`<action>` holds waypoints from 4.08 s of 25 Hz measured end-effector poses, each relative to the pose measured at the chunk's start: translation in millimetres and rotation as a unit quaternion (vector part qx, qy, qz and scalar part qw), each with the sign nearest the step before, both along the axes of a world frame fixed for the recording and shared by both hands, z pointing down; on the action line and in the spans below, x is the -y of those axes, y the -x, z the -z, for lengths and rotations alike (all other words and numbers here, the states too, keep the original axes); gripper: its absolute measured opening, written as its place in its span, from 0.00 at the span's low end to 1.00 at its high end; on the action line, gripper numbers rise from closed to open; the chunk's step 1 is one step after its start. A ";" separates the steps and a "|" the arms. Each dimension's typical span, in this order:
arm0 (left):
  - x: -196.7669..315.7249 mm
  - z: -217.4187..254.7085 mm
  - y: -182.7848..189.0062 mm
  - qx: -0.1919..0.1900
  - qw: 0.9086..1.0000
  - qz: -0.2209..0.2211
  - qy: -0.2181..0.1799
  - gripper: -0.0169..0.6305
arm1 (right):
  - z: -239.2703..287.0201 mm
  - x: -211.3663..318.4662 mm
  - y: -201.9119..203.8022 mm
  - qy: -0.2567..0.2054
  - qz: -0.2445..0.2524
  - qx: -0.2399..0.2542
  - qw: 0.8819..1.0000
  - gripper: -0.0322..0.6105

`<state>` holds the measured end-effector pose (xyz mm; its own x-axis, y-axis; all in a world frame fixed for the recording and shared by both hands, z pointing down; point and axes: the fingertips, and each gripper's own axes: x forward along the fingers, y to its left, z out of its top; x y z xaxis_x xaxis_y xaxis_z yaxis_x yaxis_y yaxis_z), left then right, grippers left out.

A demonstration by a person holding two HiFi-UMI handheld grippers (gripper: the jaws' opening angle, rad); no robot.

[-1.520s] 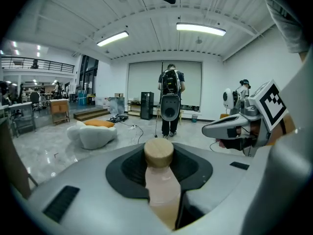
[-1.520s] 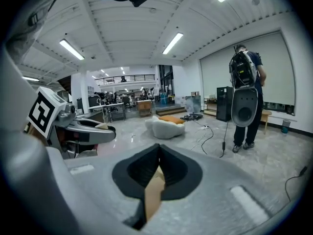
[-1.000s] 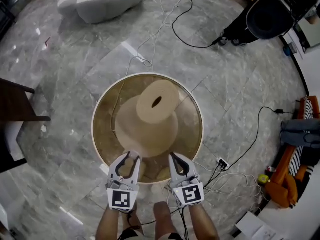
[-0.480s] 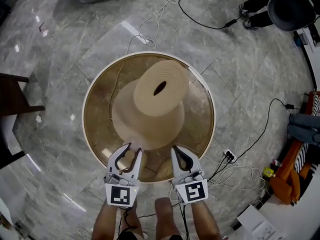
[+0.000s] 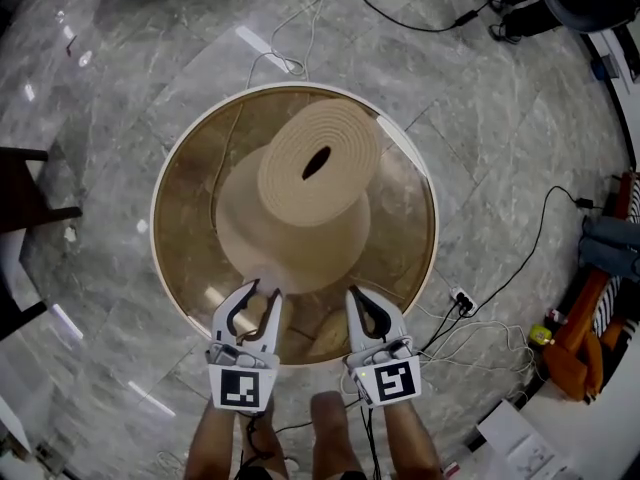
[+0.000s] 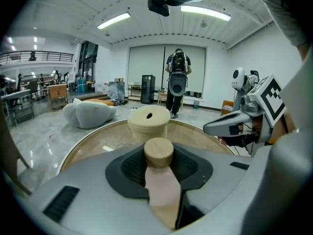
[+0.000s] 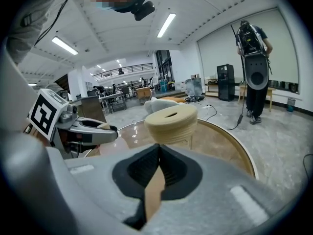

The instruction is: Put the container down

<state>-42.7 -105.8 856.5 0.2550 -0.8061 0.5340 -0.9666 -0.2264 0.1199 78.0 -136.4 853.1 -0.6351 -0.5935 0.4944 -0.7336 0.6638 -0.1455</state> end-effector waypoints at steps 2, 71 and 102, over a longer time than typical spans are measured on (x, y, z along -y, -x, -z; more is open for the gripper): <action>-1.3 -3.3 0.8 0.001 1.000 0.001 0.001 0.23 | -2.6 -1.9 -2.2 0.001 -0.002 -0.001 1.000 0.05; 31.5 233.3 -25.2 0.012 0.990 -0.019 -0.139 0.39 | 226.7 12.2 -39.8 -0.097 -0.032 0.025 0.994 0.05; -40.6 593.3 6.7 0.060 0.964 -0.058 -0.254 0.10 | 613.3 -34.4 -40.1 -0.255 -0.071 0.075 0.961 0.05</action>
<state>-49.4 -65.2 263.2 0.3195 -0.9413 0.1089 -0.9317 -0.3330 -0.1452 118.1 -102.1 239.8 -0.5720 -0.8199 0.0253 -0.8178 0.5724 0.0602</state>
